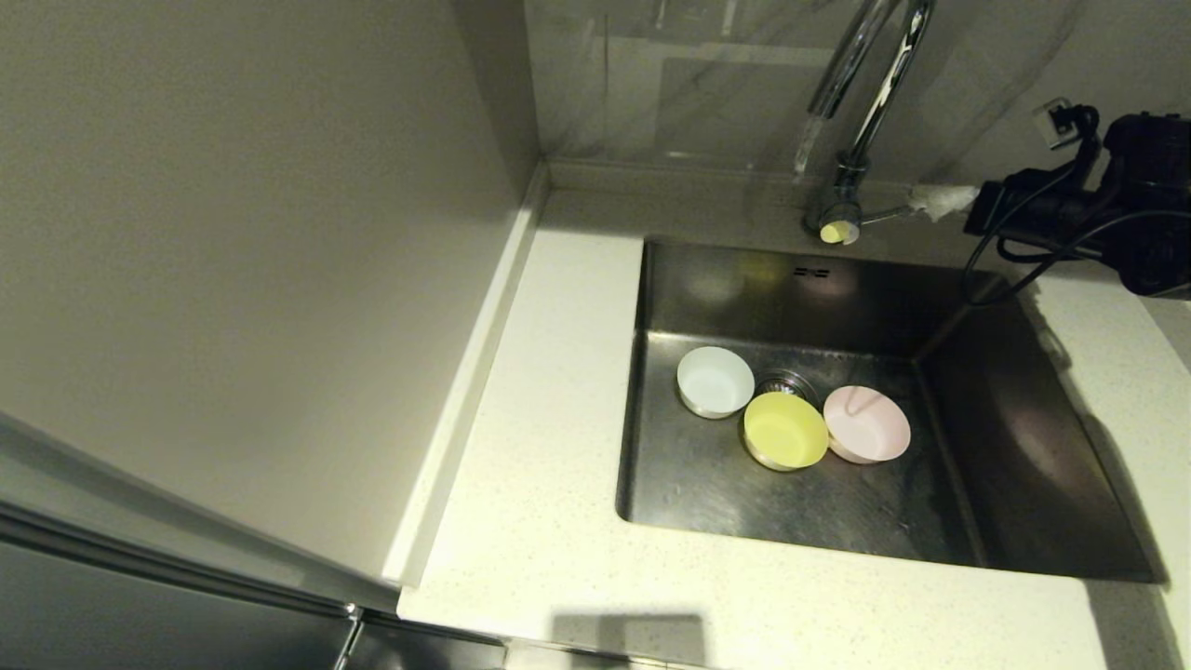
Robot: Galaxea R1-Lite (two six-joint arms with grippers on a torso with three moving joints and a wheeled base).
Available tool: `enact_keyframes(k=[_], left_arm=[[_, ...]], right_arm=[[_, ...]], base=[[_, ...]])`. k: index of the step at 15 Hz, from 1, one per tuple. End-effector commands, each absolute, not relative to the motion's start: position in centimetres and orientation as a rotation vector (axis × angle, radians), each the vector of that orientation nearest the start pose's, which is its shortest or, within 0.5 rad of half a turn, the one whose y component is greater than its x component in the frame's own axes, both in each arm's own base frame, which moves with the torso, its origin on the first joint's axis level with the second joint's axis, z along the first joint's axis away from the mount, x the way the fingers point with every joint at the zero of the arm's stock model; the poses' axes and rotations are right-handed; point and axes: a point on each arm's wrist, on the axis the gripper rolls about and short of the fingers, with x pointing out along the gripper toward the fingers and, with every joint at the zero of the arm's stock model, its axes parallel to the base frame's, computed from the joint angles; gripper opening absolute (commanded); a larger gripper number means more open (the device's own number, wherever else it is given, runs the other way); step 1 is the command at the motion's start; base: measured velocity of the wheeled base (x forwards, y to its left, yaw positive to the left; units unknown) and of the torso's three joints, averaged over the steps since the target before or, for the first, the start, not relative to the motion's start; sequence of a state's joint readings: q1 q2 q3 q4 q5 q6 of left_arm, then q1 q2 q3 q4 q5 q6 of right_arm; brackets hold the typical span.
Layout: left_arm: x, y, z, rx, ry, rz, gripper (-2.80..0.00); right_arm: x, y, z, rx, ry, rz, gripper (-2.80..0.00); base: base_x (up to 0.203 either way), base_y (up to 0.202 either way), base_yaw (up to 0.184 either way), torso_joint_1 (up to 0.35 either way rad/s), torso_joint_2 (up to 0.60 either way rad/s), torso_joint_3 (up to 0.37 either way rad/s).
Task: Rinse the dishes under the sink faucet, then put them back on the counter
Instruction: Turn on the faucet
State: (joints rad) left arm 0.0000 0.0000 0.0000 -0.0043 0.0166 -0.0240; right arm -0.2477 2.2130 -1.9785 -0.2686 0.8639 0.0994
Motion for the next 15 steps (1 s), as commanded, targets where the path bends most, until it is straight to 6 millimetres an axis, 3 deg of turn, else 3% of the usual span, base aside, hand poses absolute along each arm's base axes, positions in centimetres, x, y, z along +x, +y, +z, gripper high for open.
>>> enact_keyframes(k=[1,6,9,13,15], left_arm=[[-2.3,0.0,7.6,-0.025,-0.006,0.017,-2.80],[-2.3,0.0,7.6,-0.025,-0.006,0.017,-2.80],[-2.3,0.0,7.6,-0.025,-0.006,0.017,-2.80],[-2.3,0.0,7.6,-0.025,-0.006,0.017,-2.80],[-2.3,0.0,7.6,-0.025,-0.006,0.017,-2.80]], right_arm=[[44.8,-10.5,27.8,0.075,0.000,0.642,-2.80],[44.9,-10.6,28.3,0.050,-0.050,0.595,-2.80],[44.0,-10.7,30.1,0.055,-0.094,0.469,-2.80],[43.1,-10.9,31.6,0.047,-0.137,0.179,-2.80],[42.0,-11.4,31.4,-0.006,-0.070,-0.018,-2.80]], base=[[0.000,0.000,0.000,0.000,0.00,0.000],[0.000,0.000,0.000,0.000,0.00,0.000],[0.000,0.000,0.000,0.000,0.00,0.000],[0.000,0.000,0.000,0.000,0.00,0.000],[0.000,0.000,0.000,0.000,0.00,0.000]])
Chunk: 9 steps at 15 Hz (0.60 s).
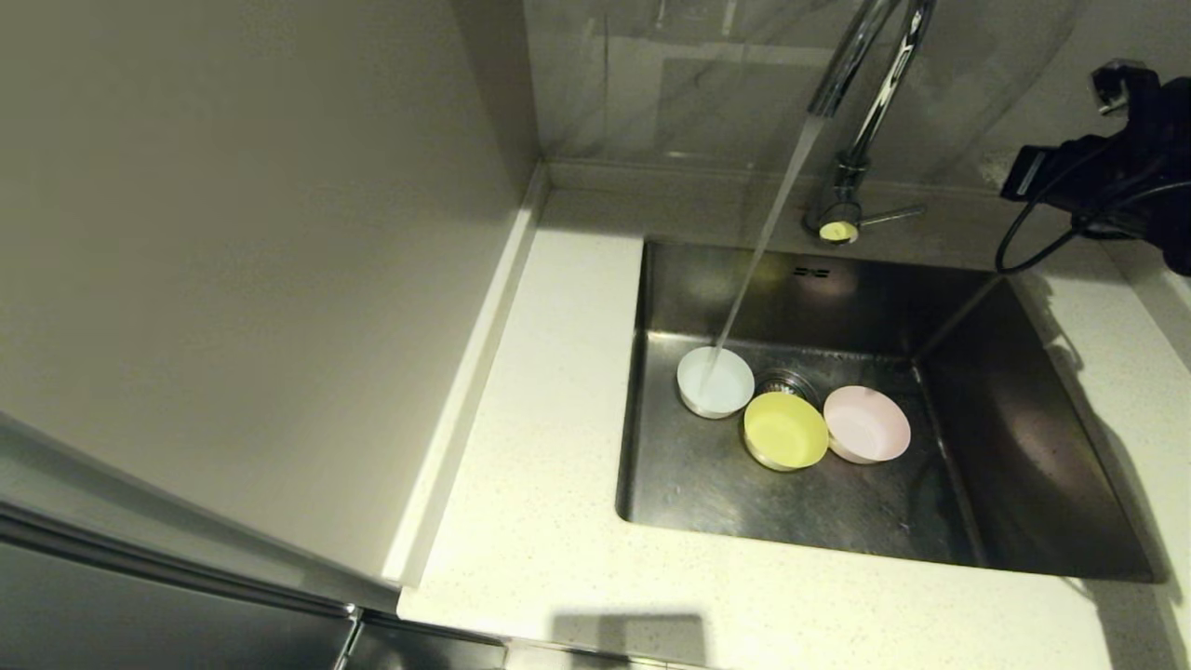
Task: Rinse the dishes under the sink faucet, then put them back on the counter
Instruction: Turn on the faucet, then wait for the water to rinse the bowl
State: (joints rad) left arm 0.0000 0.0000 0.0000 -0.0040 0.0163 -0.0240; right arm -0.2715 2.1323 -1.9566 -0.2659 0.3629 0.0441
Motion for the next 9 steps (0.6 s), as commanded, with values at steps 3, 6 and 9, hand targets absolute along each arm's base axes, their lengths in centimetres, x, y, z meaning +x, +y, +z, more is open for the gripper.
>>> enact_keyframes(k=[3,6,9], left_arm=[[-2.3,0.0,7.6,-0.025,-0.006,0.017,-2.80],[-2.3,0.0,7.6,-0.025,-0.006,0.017,-2.80],[-2.3,0.0,7.6,-0.025,-0.006,0.017,-2.80]], right_arm=[[37.9,-12.8,29.8,-0.043,0.190,-0.359,-2.80],[31.4,-11.2,27.7,-0.018,0.380,-0.428,-2.80],[23.3,-7.9,25.5,0.000,0.466,-0.387,-2.80]], base=[[0.000,0.000,0.000,0.000,0.00,0.000],[0.000,0.000,0.000,0.000,0.00,0.000],[0.000,0.000,0.000,0.000,0.00,0.000]])
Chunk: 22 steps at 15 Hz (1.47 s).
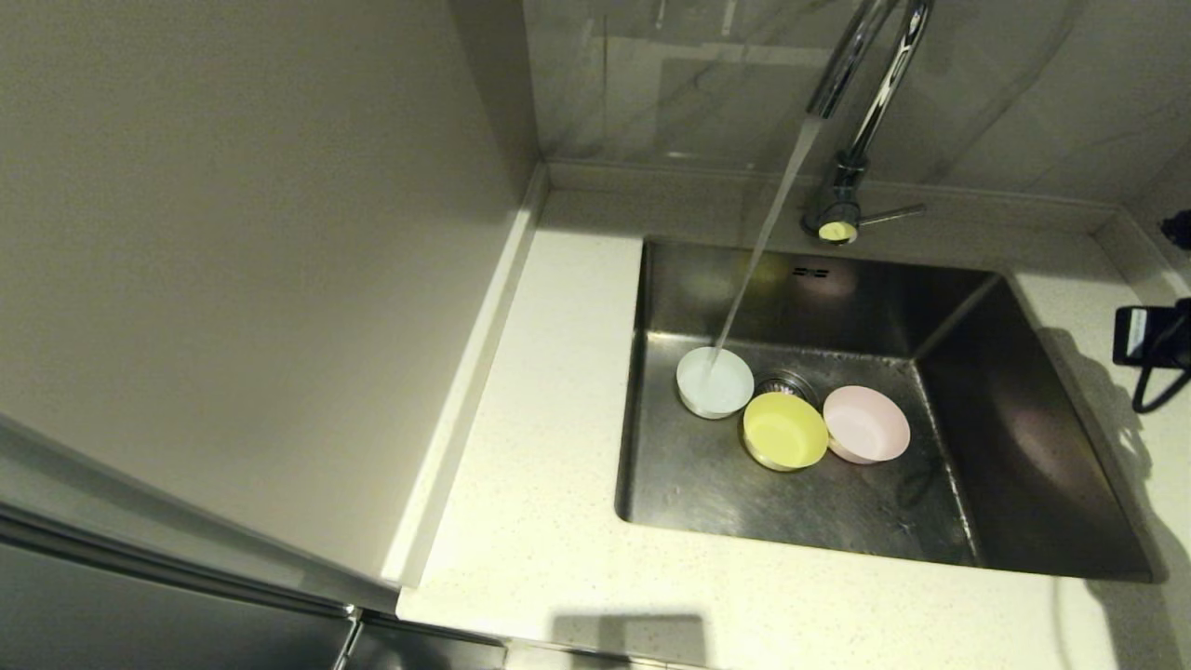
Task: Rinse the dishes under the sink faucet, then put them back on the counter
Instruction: Wait for the water to rinse the bowl
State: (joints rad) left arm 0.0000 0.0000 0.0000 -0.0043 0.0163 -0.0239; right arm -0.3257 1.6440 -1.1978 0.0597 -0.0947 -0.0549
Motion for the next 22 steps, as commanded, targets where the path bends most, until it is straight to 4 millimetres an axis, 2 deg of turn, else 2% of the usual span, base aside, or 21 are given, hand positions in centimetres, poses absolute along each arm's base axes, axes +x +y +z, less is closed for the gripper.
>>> enact_keyframes(k=[1,3,6,8,9,12,16,19,22], left_arm=[[-2.3,0.0,7.6,-0.025,-0.006,0.017,-2.80],[-2.3,0.0,7.6,-0.025,-0.006,0.017,-2.80],[-2.3,0.0,7.6,-0.025,-0.006,0.017,-2.80],[-2.3,0.0,7.6,-0.025,-0.006,0.017,-2.80],[-2.3,0.0,7.6,-0.025,-0.006,0.017,-2.80],[-2.3,0.0,7.6,-0.025,-0.006,0.017,-2.80],[-2.3,0.0,7.6,-0.025,-0.006,0.017,-2.80],[-2.3,0.0,7.6,-0.025,-0.006,0.017,-2.80],[-2.3,0.0,7.6,-0.025,-0.006,0.017,-2.80]], right_arm=[[20.6,-6.8,24.3,0.005,0.477,-0.355,-2.80],[15.3,-4.6,21.7,0.005,0.452,-0.281,-2.80],[8.5,-1.8,16.2,-0.008,0.346,-0.150,-2.80],[5.2,-0.7,13.3,-0.022,0.246,-0.076,-2.80],[4.0,-0.3,12.4,-0.018,0.195,-0.035,-2.80],[1.2,0.2,10.6,-0.007,0.124,0.066,-2.80],[-1.2,0.2,8.8,-0.026,0.093,0.061,-2.80],[-2.1,0.0,7.7,-0.027,0.049,0.009,-2.80],[-2.3,0.0,7.5,-0.023,0.012,-0.003,-2.80]], base=[[0.000,0.000,0.000,0.000,0.00,0.000],[0.000,0.000,0.000,0.000,0.00,0.000],[0.000,0.000,0.000,0.000,0.00,0.000],[0.000,0.000,0.000,0.000,0.00,0.000],[0.000,0.000,0.000,0.000,0.00,0.000],[0.000,0.000,0.000,0.000,0.00,0.000],[0.000,0.000,0.000,0.000,0.00,0.000],[0.000,0.000,0.000,0.000,0.00,0.000],[0.000,0.000,0.000,0.000,0.00,0.000]])
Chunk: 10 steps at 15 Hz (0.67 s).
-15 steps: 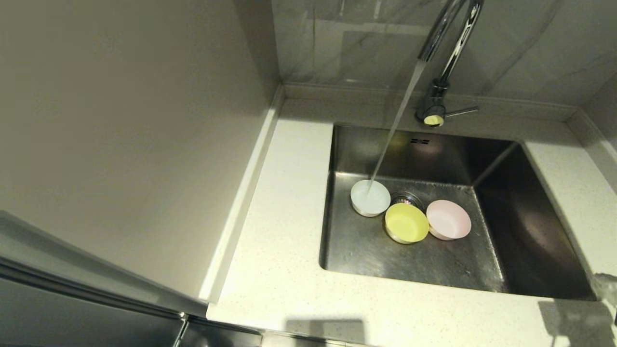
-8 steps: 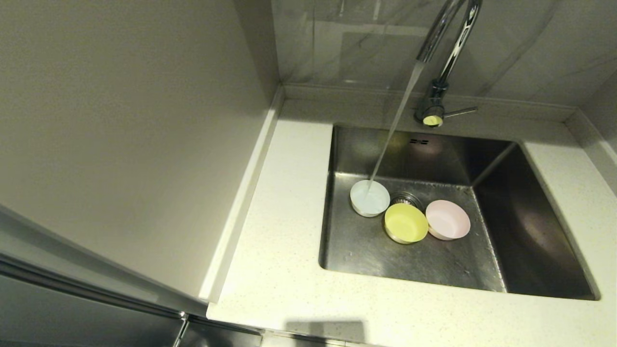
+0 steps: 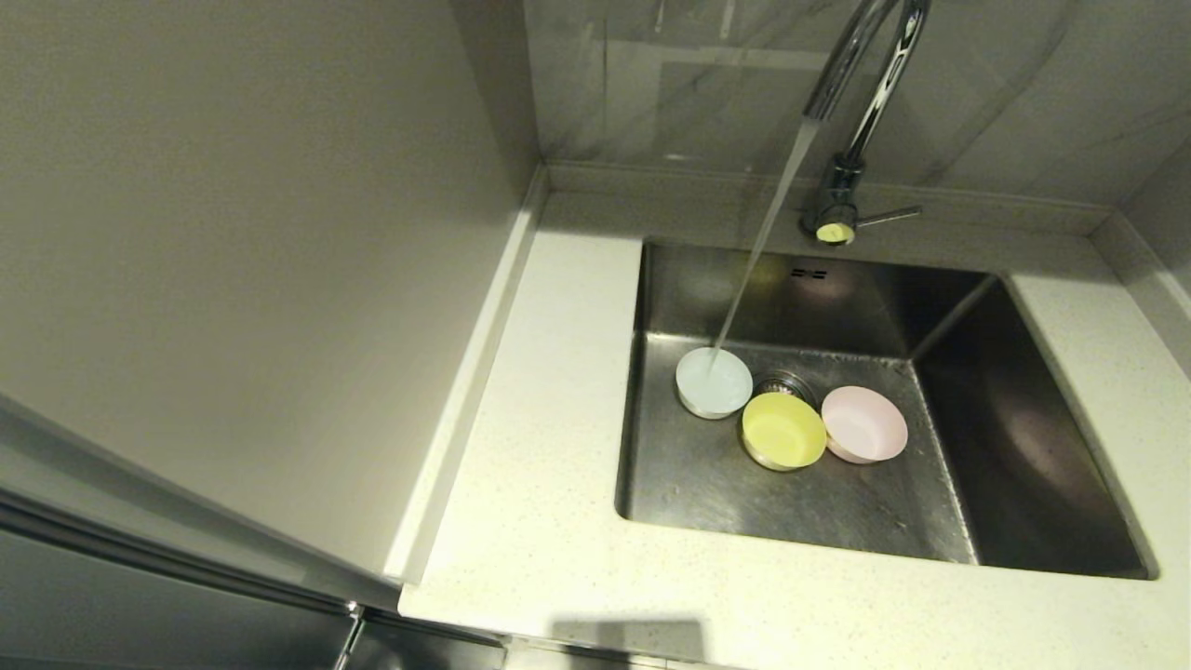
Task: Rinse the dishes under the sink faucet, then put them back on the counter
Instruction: Wait for the water to rinse the bowl
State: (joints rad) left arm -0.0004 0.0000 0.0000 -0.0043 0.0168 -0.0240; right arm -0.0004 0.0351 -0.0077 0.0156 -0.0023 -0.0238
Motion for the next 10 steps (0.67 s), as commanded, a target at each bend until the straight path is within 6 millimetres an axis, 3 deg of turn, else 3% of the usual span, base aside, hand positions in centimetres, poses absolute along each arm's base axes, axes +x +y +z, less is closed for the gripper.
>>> enact_keyframes(k=[1,10], left_arm=[[-2.29,0.04,7.59,-0.025,-0.006,0.017,-2.80],[-2.29,0.04,7.59,-0.025,-0.006,0.017,-2.80]], right_arm=[[-2.30,-0.01,7.52,-0.009,0.012,-0.003,-2.80],[-2.27,-0.01,7.56,0.003,0.002,-0.006,-2.80]], base=[[0.000,0.000,0.000,0.000,0.00,0.000],[0.000,0.000,0.000,0.000,0.00,0.000]])
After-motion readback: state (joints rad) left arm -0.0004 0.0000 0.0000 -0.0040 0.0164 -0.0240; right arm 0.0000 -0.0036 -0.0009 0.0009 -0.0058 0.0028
